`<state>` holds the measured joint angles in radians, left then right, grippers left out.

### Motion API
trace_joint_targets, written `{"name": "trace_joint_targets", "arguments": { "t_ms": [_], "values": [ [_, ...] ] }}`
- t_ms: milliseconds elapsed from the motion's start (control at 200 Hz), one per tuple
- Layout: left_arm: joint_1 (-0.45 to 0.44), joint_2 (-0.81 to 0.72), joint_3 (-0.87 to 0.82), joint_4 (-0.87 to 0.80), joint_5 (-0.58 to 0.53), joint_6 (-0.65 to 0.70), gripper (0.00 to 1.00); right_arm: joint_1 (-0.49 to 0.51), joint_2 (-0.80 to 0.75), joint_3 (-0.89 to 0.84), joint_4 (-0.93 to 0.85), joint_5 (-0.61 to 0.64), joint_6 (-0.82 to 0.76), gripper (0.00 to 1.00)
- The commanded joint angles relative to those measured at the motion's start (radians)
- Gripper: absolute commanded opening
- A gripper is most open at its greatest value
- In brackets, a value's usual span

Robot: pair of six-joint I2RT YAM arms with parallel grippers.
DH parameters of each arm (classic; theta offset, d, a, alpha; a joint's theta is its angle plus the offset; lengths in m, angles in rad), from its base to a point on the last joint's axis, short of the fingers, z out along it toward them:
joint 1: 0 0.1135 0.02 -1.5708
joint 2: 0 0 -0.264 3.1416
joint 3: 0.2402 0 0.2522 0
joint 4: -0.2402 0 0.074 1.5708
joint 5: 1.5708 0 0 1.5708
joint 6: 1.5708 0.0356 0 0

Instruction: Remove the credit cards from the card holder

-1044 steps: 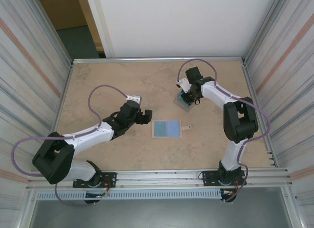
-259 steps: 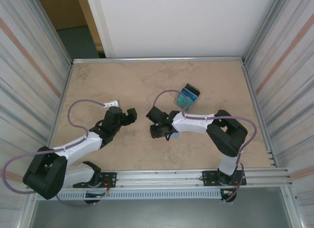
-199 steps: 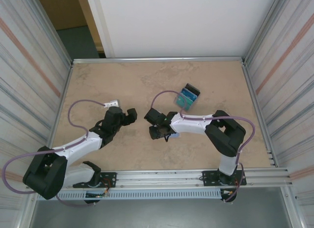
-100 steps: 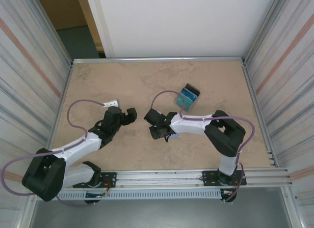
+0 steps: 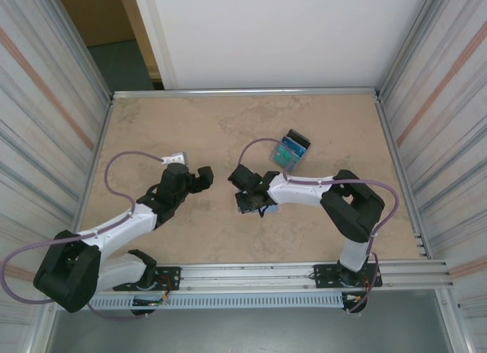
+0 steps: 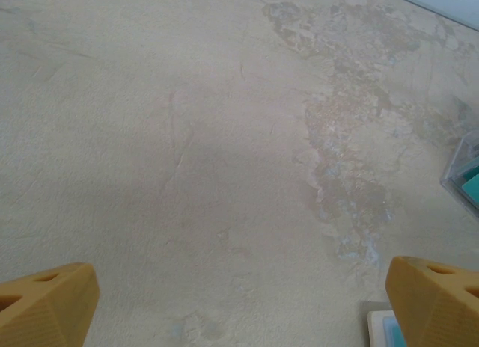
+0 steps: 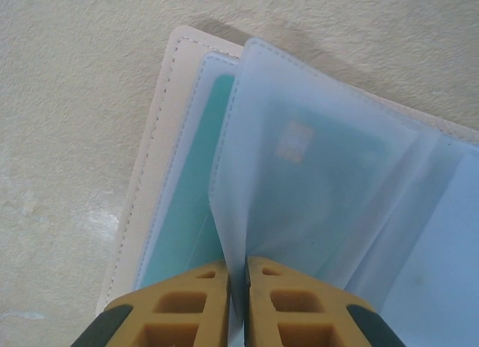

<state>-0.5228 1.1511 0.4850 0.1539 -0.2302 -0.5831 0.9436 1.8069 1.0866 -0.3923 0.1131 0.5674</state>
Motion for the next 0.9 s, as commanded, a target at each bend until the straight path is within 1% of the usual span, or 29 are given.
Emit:
{"name": "trace_joint_targets", "arguments": {
  "t_ms": [0,155,506,656,747,897],
  "values": [
    [0.008,0.005,0.033,-0.007,0.014,0.023,0.99,-0.009,-0.040,-0.021,-0.031,0.053,-0.011,0.13],
    [0.006,0.015,0.044,-0.004,0.025,0.033,0.99,-0.015,-0.074,-0.027,-0.052,0.096,-0.001,0.17],
    [-0.007,0.042,0.064,0.001,0.035,0.045,0.99,-0.039,-0.138,-0.067,-0.077,0.137,0.029,0.23],
    [-0.035,0.057,0.086,-0.008,0.017,0.067,0.99,-0.049,-0.162,-0.088,-0.086,0.150,0.052,0.27],
    [-0.055,0.071,0.101,-0.022,-0.004,0.082,0.99,-0.057,-0.181,-0.104,-0.086,0.157,0.069,0.28],
    [-0.080,0.096,0.118,-0.021,-0.004,0.089,0.99,-0.076,-0.207,-0.135,-0.084,0.157,0.093,0.28]
  ]
}}
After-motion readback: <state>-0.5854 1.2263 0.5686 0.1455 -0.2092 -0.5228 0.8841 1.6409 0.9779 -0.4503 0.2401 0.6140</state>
